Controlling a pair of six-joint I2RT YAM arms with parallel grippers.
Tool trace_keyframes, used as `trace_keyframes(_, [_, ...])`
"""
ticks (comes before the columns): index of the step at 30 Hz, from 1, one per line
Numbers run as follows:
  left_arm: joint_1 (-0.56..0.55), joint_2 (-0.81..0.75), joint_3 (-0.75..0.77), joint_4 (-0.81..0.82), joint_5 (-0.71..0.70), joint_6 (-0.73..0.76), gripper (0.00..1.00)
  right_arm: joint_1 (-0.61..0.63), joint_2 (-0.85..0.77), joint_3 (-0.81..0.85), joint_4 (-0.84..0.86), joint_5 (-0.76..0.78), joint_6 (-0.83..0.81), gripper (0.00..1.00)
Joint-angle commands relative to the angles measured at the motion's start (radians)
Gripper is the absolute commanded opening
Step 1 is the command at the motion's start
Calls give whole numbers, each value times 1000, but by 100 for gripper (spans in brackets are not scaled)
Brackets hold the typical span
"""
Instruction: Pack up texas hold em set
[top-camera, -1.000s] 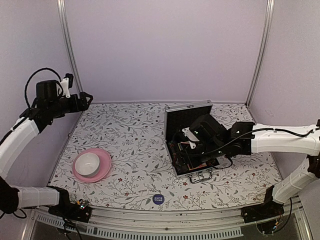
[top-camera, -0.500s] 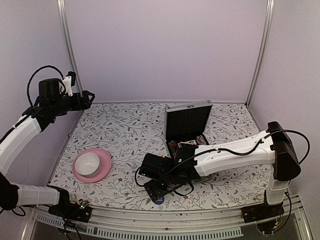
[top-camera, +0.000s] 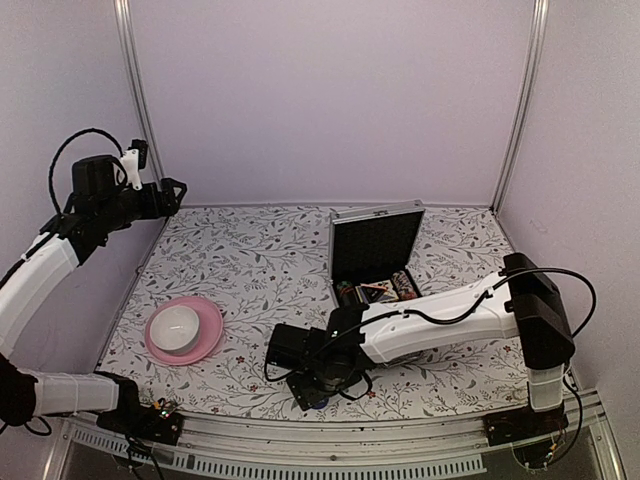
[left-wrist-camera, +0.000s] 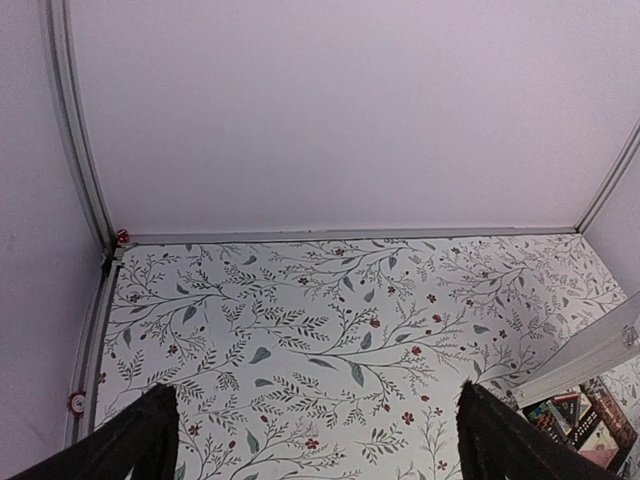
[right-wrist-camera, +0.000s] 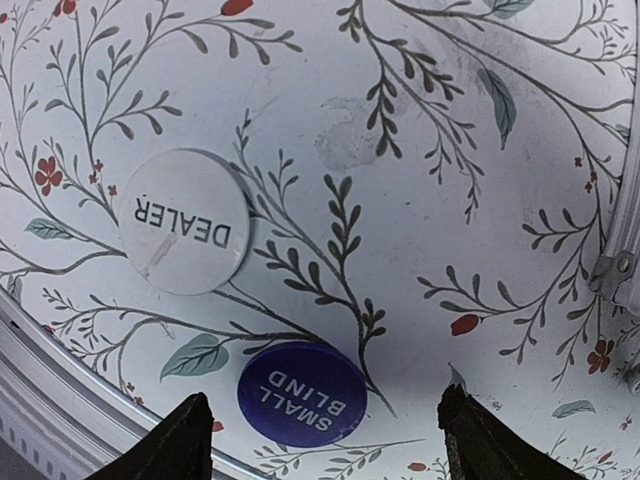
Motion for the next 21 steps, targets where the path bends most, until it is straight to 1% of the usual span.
trace_keyframes(1, [7, 1, -5, 10, 10, 7, 97, 22, 55, 53, -25, 3, 10, 77])
trace_keyframes(5, [7, 2, -4, 11, 11, 8, 97, 35, 94, 91, -54, 12, -3, 75])
trace_keyframes(12, [7, -1, -4, 11, 12, 7, 97, 37, 113, 105, -85, 20, 8, 73])
trace_keyframes(21, [7, -12, -7, 13, 10, 6, 97, 37, 118, 96, -72, -17, 18, 64])
